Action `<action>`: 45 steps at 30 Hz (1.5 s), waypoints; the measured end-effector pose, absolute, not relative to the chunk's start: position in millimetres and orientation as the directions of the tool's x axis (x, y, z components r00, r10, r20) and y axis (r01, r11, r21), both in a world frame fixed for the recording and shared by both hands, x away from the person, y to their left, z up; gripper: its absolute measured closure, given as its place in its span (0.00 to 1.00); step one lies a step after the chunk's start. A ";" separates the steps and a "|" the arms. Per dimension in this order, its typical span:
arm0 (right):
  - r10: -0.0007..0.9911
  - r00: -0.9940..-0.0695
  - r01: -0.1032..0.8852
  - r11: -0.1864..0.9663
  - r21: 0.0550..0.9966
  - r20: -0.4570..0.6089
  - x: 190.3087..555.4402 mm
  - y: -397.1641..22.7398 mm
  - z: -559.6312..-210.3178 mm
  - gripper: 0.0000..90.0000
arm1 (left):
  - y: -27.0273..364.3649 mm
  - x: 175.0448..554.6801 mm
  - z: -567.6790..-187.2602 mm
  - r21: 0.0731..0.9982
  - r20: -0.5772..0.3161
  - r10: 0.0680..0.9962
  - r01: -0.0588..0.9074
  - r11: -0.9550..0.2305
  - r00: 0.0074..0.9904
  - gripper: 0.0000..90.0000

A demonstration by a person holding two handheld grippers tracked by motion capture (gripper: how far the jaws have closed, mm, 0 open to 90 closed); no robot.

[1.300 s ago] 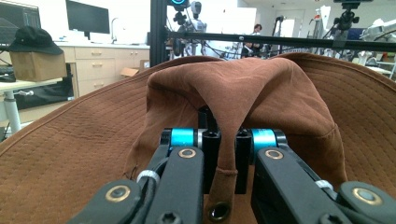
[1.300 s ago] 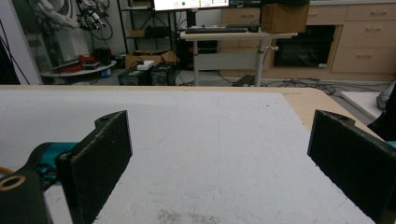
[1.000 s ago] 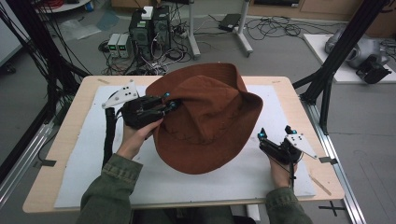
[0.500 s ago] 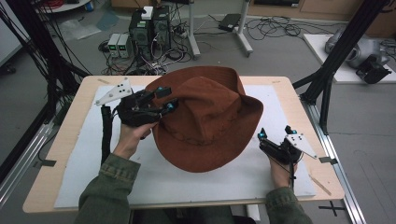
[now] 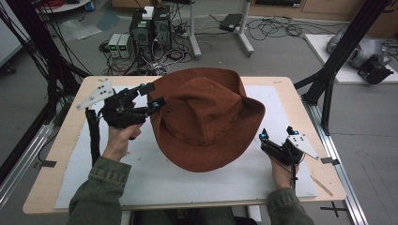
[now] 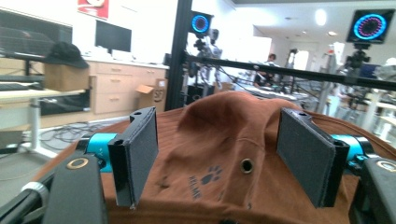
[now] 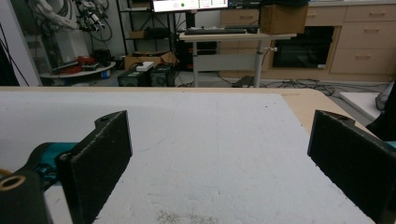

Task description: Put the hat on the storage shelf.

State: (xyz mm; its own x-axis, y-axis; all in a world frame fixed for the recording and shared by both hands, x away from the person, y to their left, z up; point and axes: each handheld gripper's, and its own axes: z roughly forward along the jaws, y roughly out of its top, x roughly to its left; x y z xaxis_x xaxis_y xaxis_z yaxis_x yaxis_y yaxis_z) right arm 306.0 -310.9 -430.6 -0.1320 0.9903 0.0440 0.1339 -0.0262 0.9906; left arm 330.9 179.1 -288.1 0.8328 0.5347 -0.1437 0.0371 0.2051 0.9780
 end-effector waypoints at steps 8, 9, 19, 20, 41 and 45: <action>0.990 -0.133 0.133 -0.026 0.991 0.044 306.2 -310.3 -430.8 0.06 | 213.0 319.1 -295.7 0.973 -0.170 0.604 0.034 0.230 0.778 0.33; 0.991 -0.131 0.130 -0.023 0.991 0.041 306.3 -310.3 -430.9 0.06 | 216.8 317.6 -297.2 0.972 -0.172 0.612 0.032 0.232 0.772 0.33; 0.990 -0.136 0.138 -0.012 0.990 0.031 306.8 -308.3 -431.6 0.06 | 242.0 298.6 -314.9 0.979 -0.147 0.722 -0.004 0.203 0.676 0.29; 0.991 -0.134 0.135 -0.007 0.991 0.025 306.5 -308.4 -431.4 0.06 | 244.2 296.6 -316.5 0.980 -0.141 0.741 -0.013 0.198 0.657 0.29; 0.993 -0.108 0.125 -0.025 0.992 0.039 303.9 -308.4 -430.4 0.06 | 270.9 263.6 -367.0 0.989 -0.043 0.976 -0.129 0.072 0.212 0.27; 0.994 -0.107 0.114 -0.022 0.993 0.035 303.5 -308.6 -430.3 0.06 | 276.5 262.3 -374.4 0.988 -0.033 0.988 -0.141 0.055 0.153 0.27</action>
